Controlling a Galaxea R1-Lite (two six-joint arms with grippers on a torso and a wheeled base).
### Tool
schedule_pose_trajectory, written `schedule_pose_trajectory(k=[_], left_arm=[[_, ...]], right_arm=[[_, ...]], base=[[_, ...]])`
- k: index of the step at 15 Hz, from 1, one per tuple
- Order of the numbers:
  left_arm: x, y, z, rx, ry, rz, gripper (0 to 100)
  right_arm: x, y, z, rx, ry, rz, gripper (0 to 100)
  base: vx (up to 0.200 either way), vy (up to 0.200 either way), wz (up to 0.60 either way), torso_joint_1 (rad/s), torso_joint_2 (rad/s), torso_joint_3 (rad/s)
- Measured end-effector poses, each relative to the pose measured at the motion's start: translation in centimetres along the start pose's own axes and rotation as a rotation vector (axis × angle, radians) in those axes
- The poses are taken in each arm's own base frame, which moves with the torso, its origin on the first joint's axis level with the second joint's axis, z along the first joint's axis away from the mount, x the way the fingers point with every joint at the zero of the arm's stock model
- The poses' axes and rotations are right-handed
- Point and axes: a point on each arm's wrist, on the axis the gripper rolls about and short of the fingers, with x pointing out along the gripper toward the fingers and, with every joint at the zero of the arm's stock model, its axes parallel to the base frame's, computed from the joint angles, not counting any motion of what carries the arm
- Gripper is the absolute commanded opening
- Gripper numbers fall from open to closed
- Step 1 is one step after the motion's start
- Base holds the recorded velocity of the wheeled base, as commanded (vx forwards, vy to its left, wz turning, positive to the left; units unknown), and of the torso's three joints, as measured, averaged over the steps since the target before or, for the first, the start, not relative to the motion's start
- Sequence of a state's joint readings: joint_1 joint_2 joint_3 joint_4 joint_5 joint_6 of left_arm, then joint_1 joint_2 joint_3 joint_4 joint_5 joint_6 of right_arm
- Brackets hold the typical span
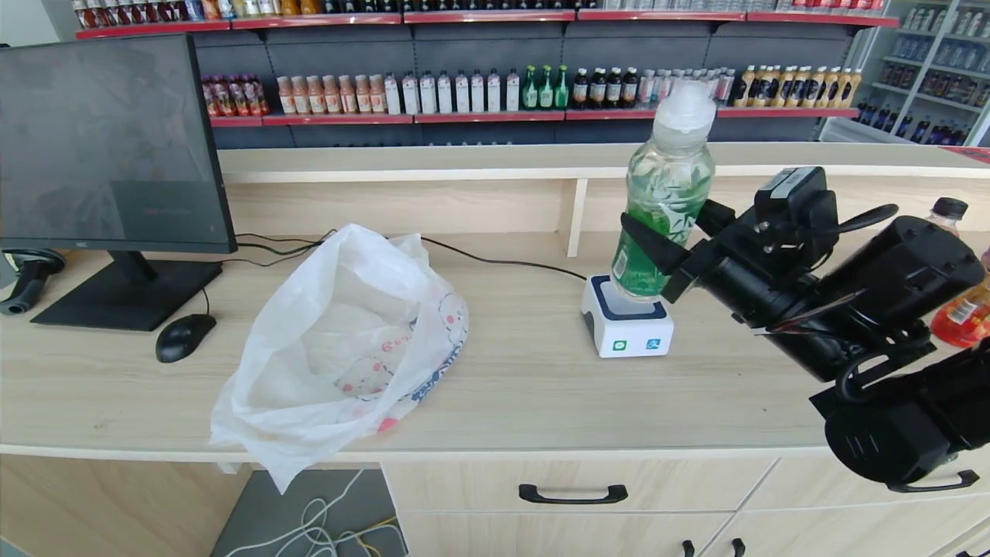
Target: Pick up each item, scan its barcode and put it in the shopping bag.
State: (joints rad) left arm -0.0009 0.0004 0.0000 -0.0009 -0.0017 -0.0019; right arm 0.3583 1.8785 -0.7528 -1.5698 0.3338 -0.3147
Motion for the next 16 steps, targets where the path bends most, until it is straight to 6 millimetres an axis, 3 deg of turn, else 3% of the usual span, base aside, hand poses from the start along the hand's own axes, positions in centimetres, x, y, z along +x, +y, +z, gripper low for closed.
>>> schedule_pose_trajectory(k=[5, 8, 11, 16], left_arm=[[0.0, 0.0, 0.0, 0.001, 0.000, -0.001, 100], [0.0, 0.0, 0.0, 0.023, -0.002, 0.000, 100], [0.0, 0.0, 0.0, 0.035, -0.003, 0.000, 100], [0.0, 0.0, 0.0, 0.050, -0.003, 0.000, 100]], right_arm=[[-0.1, -0.6, -2.9, -0.197, 0.022, 0.102, 0], [-0.5, -2.8, -4.8, -0.323, 0.010, 0.169, 0], [-0.5, -4.5, -5.4, -0.390, -0.021, 0.192, 0], [-0.5, -4.5, -5.8, -0.471, -0.074, 0.284, 0]], base=[[0.000, 0.000, 0.00, 0.000, 0.00, 0.000], [0.000, 0.000, 0.00, 0.000, 0.00, 0.000], [0.000, 0.000, 0.00, 0.000, 0.00, 0.000], [0.000, 0.000, 0.00, 0.000, 0.00, 0.000]])
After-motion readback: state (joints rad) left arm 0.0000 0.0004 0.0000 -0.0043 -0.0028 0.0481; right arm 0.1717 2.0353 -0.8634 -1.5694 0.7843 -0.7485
